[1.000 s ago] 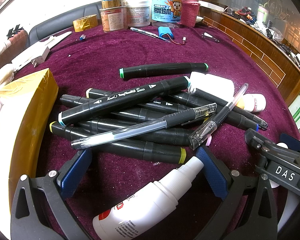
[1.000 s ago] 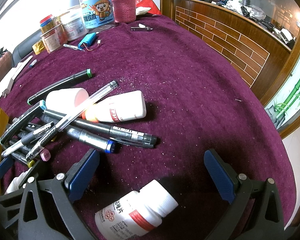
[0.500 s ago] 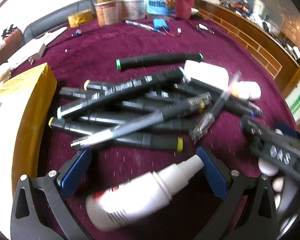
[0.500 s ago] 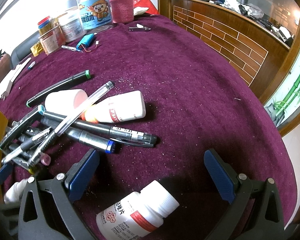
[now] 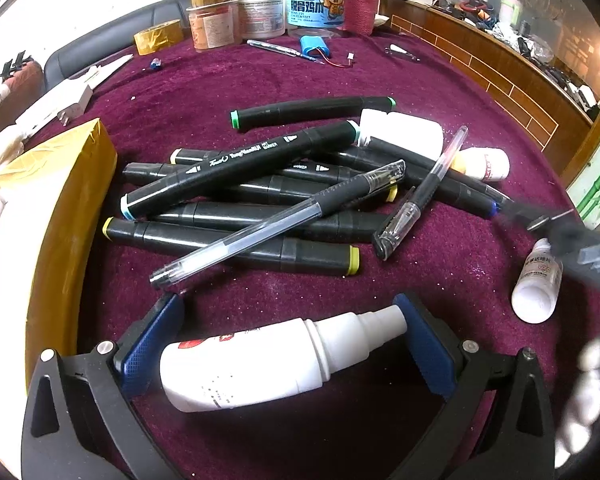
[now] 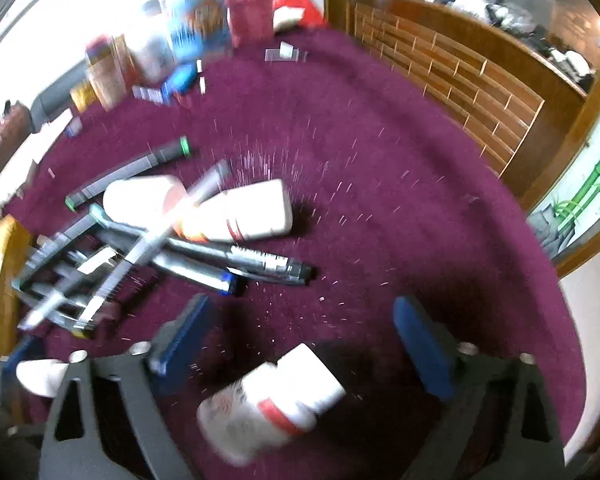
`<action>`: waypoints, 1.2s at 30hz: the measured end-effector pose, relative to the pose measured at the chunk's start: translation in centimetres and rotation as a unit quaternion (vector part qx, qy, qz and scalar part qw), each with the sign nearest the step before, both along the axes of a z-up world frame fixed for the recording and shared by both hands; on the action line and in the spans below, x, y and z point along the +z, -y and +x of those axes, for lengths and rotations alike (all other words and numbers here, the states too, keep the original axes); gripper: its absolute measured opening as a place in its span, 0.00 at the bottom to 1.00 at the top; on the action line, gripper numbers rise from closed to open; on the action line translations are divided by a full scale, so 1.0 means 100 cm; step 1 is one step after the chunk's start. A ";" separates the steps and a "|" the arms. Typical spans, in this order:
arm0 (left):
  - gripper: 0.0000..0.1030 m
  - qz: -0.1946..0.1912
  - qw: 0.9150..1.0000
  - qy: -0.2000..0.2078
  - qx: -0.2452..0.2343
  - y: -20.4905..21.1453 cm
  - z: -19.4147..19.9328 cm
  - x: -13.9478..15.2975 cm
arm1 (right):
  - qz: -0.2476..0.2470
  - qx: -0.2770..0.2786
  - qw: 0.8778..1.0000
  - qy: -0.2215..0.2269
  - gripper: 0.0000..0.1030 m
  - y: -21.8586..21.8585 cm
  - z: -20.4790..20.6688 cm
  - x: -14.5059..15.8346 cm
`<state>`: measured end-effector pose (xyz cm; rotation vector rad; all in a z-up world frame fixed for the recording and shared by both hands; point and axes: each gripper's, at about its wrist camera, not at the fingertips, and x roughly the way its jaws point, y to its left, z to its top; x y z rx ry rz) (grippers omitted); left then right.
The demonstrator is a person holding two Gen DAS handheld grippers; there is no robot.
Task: Organize rigid objects
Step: 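Grasp the clear gel pen from the pile with the left tool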
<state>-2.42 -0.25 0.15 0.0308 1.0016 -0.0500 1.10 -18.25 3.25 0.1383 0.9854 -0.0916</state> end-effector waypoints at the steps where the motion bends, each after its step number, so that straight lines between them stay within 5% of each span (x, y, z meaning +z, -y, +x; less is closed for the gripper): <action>1: 1.00 0.000 1.000 0.000 0.000 0.000 0.000 0.000 | -0.005 -0.005 0.999 0.034 0.84 0.001 -0.010 0.013; 5: 1.00 0.002 1.000 -0.001 0.001 0.000 0.000 0.000 | -0.025 -0.009 0.980 0.195 0.87 -0.002 -0.048 0.054; 7: 1.00 0.004 1.000 -0.001 0.002 0.001 0.000 0.000 | -0.011 -0.004 0.983 0.184 0.87 -0.002 -0.038 0.053; 11: 0.99 -0.002 1.000 -0.002 -0.008 -0.001 0.000 0.001 | -0.009 -0.027 0.984 0.176 0.66 -0.001 -0.017 0.042; 18: 1.00 -0.097 0.995 0.028 -0.025 -0.041 -0.026 0.028 | 0.015 -0.046 0.980 0.193 0.66 0.011 -0.019 0.017; 21: 1.00 -0.081 0.993 0.074 -0.043 -0.052 -0.038 0.044 | 0.060 -0.045 0.978 0.194 0.66 0.023 -0.018 0.014; 27: 1.00 -0.051 0.992 0.097 -0.055 -0.050 -0.029 0.054 | 0.121 -0.043 0.977 0.172 0.66 0.038 -0.013 0.004; 36: 0.84 -0.015 0.985 0.072 -0.157 0.034 0.007 0.047 | 0.152 -0.052 0.974 0.162 0.66 0.047 -0.013 0.000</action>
